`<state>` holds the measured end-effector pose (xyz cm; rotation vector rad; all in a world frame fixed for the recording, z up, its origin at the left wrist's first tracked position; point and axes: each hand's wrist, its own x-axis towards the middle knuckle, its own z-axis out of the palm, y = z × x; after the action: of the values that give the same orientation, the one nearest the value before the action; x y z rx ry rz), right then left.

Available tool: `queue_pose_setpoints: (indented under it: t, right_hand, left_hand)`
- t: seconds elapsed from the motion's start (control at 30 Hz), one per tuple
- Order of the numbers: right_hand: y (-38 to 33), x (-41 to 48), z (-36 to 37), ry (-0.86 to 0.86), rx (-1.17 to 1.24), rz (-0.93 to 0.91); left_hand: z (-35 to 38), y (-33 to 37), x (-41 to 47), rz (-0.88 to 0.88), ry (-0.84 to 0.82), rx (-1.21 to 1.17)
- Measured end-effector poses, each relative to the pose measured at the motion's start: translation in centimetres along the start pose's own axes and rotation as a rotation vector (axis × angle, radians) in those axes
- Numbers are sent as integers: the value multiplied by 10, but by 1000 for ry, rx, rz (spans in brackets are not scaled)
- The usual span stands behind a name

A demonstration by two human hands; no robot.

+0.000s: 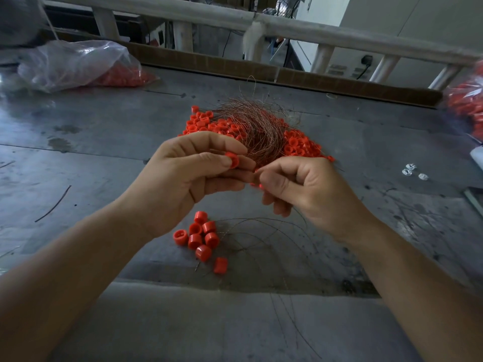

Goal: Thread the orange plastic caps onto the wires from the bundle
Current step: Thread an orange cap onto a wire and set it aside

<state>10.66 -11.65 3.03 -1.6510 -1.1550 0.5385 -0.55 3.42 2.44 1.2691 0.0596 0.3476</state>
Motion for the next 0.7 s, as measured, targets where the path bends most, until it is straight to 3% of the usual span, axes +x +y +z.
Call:
queue_pose_setpoints:
  t: [0.2,0.43,0.57,0.7]
  right_hand:
    - [2,0,-3,33,-147,6]
    - [8,0,3,-51,-445,51]
    - [9,-1,8,-116,-555,41]
    - [7,-2,9,-157,-608,33]
  left_hand:
    - [-1,0,-2,11,66,183]
    - [-7,-6,0,-30,130,854]
    - [-12,-8,1,-66,127,913]
    - [-26,-7,8,-33,324,990]
